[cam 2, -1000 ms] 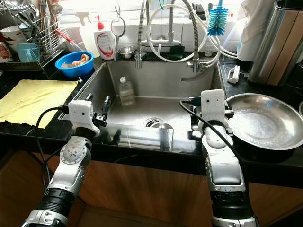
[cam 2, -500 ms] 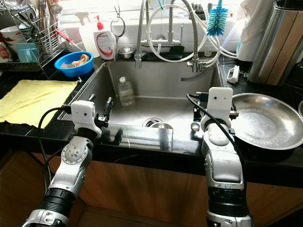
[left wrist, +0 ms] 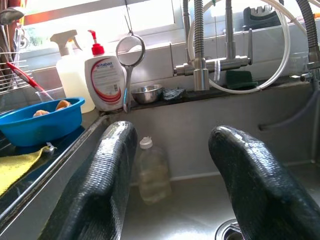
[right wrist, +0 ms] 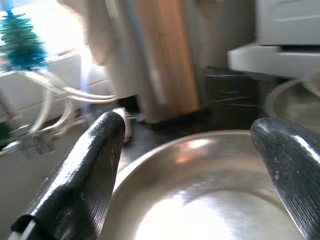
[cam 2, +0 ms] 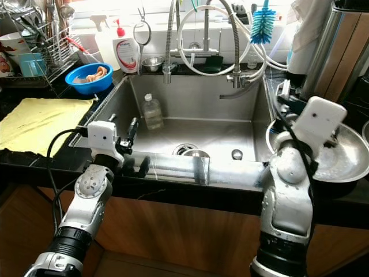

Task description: Kitchen organization

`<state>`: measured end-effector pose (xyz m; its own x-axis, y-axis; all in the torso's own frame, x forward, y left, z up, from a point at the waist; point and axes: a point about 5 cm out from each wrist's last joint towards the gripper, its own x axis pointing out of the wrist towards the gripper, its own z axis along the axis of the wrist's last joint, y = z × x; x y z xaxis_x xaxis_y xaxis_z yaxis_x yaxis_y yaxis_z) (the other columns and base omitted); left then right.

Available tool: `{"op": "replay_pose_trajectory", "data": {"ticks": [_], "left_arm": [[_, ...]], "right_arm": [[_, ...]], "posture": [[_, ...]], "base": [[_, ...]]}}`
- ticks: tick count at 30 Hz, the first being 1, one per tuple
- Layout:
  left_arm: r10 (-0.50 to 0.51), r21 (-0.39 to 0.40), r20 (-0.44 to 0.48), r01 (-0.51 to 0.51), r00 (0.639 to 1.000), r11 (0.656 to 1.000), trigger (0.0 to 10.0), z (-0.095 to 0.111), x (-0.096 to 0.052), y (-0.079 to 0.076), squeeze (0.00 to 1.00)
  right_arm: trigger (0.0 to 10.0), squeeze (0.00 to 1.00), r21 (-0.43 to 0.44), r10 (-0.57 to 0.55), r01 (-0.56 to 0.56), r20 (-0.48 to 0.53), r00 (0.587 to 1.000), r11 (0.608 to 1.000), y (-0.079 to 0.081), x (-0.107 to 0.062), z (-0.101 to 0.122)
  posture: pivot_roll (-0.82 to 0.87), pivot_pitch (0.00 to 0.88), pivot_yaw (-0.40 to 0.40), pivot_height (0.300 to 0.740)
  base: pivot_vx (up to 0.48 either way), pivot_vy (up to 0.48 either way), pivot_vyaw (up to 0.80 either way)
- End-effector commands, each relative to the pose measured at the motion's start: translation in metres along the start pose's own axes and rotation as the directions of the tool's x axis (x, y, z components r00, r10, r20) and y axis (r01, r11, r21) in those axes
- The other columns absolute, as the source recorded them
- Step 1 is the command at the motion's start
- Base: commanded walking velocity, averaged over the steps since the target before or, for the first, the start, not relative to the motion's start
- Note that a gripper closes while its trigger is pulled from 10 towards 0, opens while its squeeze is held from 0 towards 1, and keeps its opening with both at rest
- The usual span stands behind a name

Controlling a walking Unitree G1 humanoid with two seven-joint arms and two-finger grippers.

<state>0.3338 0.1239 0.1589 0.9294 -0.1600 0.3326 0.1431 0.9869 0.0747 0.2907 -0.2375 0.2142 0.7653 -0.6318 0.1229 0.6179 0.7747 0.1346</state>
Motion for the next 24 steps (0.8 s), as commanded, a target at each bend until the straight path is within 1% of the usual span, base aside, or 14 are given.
{"op": "replay_pose_trajectory", "data": {"ticks": [1, 4, 5, 6, 8, 10, 16, 21, 23, 24], "left_arm": [[0.000, -0.007, 0.006, 0.000, 1.000, 1.000, 10.0, 0.002, 0.001, 0.002, 0.00], [-0.002, -0.007, 0.007, 0.002, 1.000, 1.000, 10.0, 0.002, 0.002, 0.002, 0.00], [-0.003, -0.006, 0.006, 0.003, 1.000, 1.000, 10.0, 0.001, 0.002, 0.002, 0.00], [-0.003, -0.006, 0.006, 0.003, 1.000, 1.000, 10.0, 0.001, 0.002, 0.002, 0.00], [-0.003, -0.004, 0.004, 0.003, 1.000, 1.000, 10.0, 0.001, 0.002, 0.002, 0.00], [-0.008, 0.007, 0.006, 0.008, 1.000, 1.000, 10.0, 0.001, 0.001, 0.002, 0.00], [-0.005, 0.007, 0.011, 0.005, 1.000, 1.000, 10.0, 0.002, 0.001, 0.002, 0.00], [-0.002, 0.010, 0.017, 0.001, 1.000, 1.000, 10.0, 0.003, 0.002, 0.003, 0.00], [-0.001, 0.009, 0.019, 0.000, 1.000, 1.000, 10.0, 0.003, 0.003, 0.003, 0.00], [-0.001, 0.009, 0.020, 0.001, 1.000, 1.000, 10.0, 0.003, 0.003, 0.002, 0.00]], "right_arm": [[10.0, 0.00, 0.054, -0.037, 0.037, -0.001, 0.999, 0.998, -0.007, -0.001, 0.002], [10.0, 0.00, 0.119, -0.070, 0.079, -0.083, 0.994, 0.990, -0.014, 0.001, -0.008], [10.0, 0.00, 0.175, -0.093, 0.118, -0.145, 0.985, 0.977, -0.017, 0.000, -0.016], [10.0, 0.00, 0.177, -0.098, 0.125, -0.156, 0.983, 0.976, -0.018, 0.000, -0.019], [10.0, 0.00, 0.161, -0.096, 0.119, -0.145, 0.985, 0.980, -0.018, -0.001, -0.019], [10.0, 0.00, 0.173, -0.094, 0.117, -0.136, 0.986, 0.978, -0.016, -0.001, -0.017], [10.0, 0.00, 0.218, -0.099, 0.124, -0.118, 0.988, 0.968, -0.018, 0.001, -0.012], [10.0, 0.00, 0.239, -0.038, 0.056, -0.080, 0.996, 0.969, -0.013, 0.002, -0.006], [10.0, 0.00, 0.232, -0.010, 0.028, -0.081, 0.997, 0.972, -0.009, 0.003, -0.007], [10.0, 0.00, 0.204, 0.040, -0.018, -0.102, 0.994, 0.979, -0.003, 0.003, -0.010]], "posture": [[-0.29, 0.000, 0.112, 0.740], [-0.29, 0.000, 0.112, 0.740], [-0.29, 0.000, 0.112, 0.740], [-0.29, 0.000, 0.112, 0.740], [-0.29, 0.000, 0.111, 0.740], [-0.28, 0.000, 0.110, 0.740], [-0.28, 0.000, 0.110, 0.740], [-0.29, 0.000, 0.111, 0.740], [-0.29, 0.000, 0.111, 0.740], [-0.29, 0.000, 0.113, 0.740]], "base": [[0.000, 0.000, 0.00], [0.000, 0.000, 0.00], [0.000, 0.000, 0.00], [0.000, 0.000, 0.00], [0.000, 0.000, 0.00], [0.000, 0.000, 0.00], [0.000, 0.000, 0.00], [0.000, 0.000, 0.00], [0.000, 0.000, 0.00], [0.000, 0.000, 0.00]]}}
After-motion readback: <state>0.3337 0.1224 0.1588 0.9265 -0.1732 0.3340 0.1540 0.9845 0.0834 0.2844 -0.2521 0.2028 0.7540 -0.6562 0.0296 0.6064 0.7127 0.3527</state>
